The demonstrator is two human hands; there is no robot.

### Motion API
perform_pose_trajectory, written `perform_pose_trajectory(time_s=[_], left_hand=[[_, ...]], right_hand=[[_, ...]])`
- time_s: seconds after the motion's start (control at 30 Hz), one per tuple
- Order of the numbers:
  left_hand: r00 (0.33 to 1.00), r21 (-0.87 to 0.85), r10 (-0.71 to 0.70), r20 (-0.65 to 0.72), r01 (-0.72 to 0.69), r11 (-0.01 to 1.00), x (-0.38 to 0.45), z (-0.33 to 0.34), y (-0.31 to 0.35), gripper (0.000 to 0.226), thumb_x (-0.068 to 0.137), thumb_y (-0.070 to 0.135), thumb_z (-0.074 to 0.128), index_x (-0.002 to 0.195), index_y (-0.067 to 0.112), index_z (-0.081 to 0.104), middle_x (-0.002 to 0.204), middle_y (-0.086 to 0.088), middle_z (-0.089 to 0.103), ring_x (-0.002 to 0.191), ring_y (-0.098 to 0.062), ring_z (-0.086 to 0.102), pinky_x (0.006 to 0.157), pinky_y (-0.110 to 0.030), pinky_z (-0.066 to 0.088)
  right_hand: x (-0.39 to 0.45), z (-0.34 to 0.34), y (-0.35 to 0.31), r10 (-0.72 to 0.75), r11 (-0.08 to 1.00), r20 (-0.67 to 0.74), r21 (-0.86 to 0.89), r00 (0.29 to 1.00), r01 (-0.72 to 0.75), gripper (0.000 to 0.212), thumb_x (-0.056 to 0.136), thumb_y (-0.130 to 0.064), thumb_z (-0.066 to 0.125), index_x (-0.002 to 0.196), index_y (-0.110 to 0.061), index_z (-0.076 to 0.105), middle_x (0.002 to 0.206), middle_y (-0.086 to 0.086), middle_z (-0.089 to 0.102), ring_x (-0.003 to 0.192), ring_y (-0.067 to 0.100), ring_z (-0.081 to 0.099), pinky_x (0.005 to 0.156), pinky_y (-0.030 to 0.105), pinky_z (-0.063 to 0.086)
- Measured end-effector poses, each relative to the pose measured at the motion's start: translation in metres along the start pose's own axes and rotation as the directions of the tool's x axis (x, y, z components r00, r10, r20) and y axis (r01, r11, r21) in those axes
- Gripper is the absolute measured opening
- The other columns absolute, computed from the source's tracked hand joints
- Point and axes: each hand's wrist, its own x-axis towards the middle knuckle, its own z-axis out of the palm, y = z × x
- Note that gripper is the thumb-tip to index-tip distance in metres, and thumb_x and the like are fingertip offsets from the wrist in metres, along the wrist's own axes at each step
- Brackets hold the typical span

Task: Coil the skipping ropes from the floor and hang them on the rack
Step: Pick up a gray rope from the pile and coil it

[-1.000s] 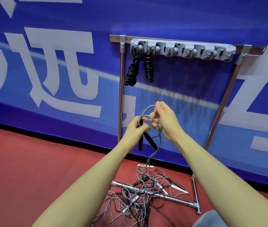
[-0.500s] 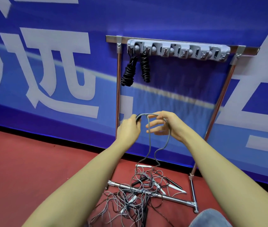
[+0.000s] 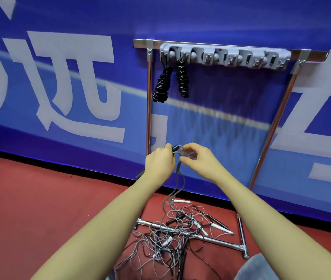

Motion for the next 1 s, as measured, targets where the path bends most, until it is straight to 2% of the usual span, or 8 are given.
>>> perform_pose_trajectory(time_s=[0.13, 0.3, 0.43, 0.57, 0.67, 0.8, 0.9, 1.0], left_hand=[[0.999, 0.005, 0.035, 0.020, -0.035, 0.999, -0.009, 0.008, 0.001, 0.017, 0.097, 0.015, 0.041, 0.111, 0.007, 0.046, 0.099, -0.013, 0.064, 0.090, -0.036, 0.060, 0.062, -0.035, 0.037], [0.999, -0.064, -0.018, 0.039, 0.021, 0.998, -0.017, 0.020, 0.002, 0.018, 0.095, 0.019, 0.043, 0.107, 0.007, 0.046, 0.100, -0.015, 0.063, 0.092, -0.038, 0.058, 0.064, -0.036, 0.036], [0.994, -0.135, -0.087, 0.065, 0.095, 0.986, -0.020, 0.033, -0.001, 0.026, 0.094, 0.030, 0.045, 0.104, 0.006, 0.049, 0.099, -0.015, 0.064, 0.094, -0.038, 0.058, 0.066, -0.034, 0.035], [0.993, -0.319, -0.060, 0.103, 0.091, 0.943, -0.018, 0.046, -0.009, 0.017, 0.094, 0.024, 0.046, 0.102, 0.009, 0.048, 0.092, -0.017, 0.064, 0.088, -0.040, 0.057, 0.065, -0.039, 0.041], [0.985, -0.533, -0.126, 0.114, 0.168, 0.829, -0.015, 0.052, -0.012, 0.014, 0.094, 0.027, 0.047, 0.086, 0.016, 0.052, 0.077, -0.010, 0.062, 0.074, -0.034, 0.055, 0.065, -0.040, 0.046], [0.970, -0.702, -0.200, 0.137, 0.238, 0.672, -0.015, 0.049, -0.011, 0.028, 0.089, 0.021, 0.052, 0.062, 0.017, 0.049, 0.056, -0.001, 0.043, 0.055, -0.019, 0.034, 0.053, -0.030, 0.029], [0.968, -0.792, -0.203, 0.149, 0.240, 0.562, -0.017, 0.052, -0.015, 0.025, 0.083, 0.023, 0.053, 0.060, 0.013, 0.051, 0.052, 0.001, 0.035, 0.053, -0.016, 0.028, 0.050, -0.029, 0.024], [0.948, -0.911, -0.250, 0.198, 0.272, 0.310, -0.020, 0.053, -0.014, 0.021, 0.075, 0.016, 0.044, 0.054, 0.014, 0.045, 0.046, 0.004, 0.030, 0.043, -0.014, 0.023, 0.047, -0.025, 0.018]], right_hand=[[-0.005, 0.011, 0.015, -0.049, 0.991, -0.089, -0.126, 0.995, 0.037, 0.018, 0.084, -0.027, 0.068, 0.099, -0.020, 0.063, 0.090, -0.005, 0.066, 0.087, 0.016, 0.063, 0.083, 0.038, 0.051], [-0.011, 0.021, 0.028, -0.152, 0.961, -0.133, -0.250, 0.979, 0.115, 0.016, 0.089, -0.019, 0.059, 0.101, -0.013, 0.067, 0.092, -0.001, 0.068, 0.088, 0.020, 0.062, 0.082, 0.037, 0.049], [-0.011, 0.029, 0.038, -0.103, 0.994, -0.110, -0.033, 0.989, 0.100, 0.010, 0.088, -0.010, 0.058, 0.089, -0.014, 0.067, 0.083, -0.003, 0.066, 0.082, 0.017, 0.062, 0.081, 0.036, 0.050], [-0.009, 0.032, 0.039, -0.014, 0.981, -0.049, 0.191, 0.999, 0.023, 0.015, 0.091, -0.009, 0.057, 0.079, -0.017, 0.062, 0.072, 0.000, 0.068, 0.075, 0.025, 0.064, 0.077, 0.039, 0.051], [-0.006, 0.032, 0.037, 0.001, 0.977, -0.026, 0.215, 1.000, 0.004, 0.012, 0.094, -0.014, 0.056, 0.082, -0.011, 0.060, 0.061, -0.003, 0.060, 0.059, 0.013, 0.055, 0.064, 0.032, 0.047], [-0.002, 0.034, 0.034, 0.042, 0.971, 0.039, 0.235, 0.998, -0.050, 0.022, 0.095, -0.021, 0.056, 0.077, -0.010, 0.054, 0.050, -0.002, 0.051, 0.046, 0.010, 0.048, 0.063, 0.037, 0.052], [-0.002, 0.033, 0.037, 0.057, 0.968, 0.104, 0.237, 0.993, -0.080, 0.034, 0.095, -0.032, 0.056, 0.068, -0.013, 0.050, 0.050, 0.000, 0.048, 0.043, 0.011, 0.048, 0.060, 0.032, 0.051], [-0.008, 0.035, 0.044, 0.070, 0.986, 0.151, 0.139, 0.986, -0.091, 0.043, 0.096, -0.042, 0.051, 0.064, -0.013, 0.050, 0.052, 0.002, 0.050, 0.050, 0.017, 0.052, 0.055, 0.023, 0.042]])
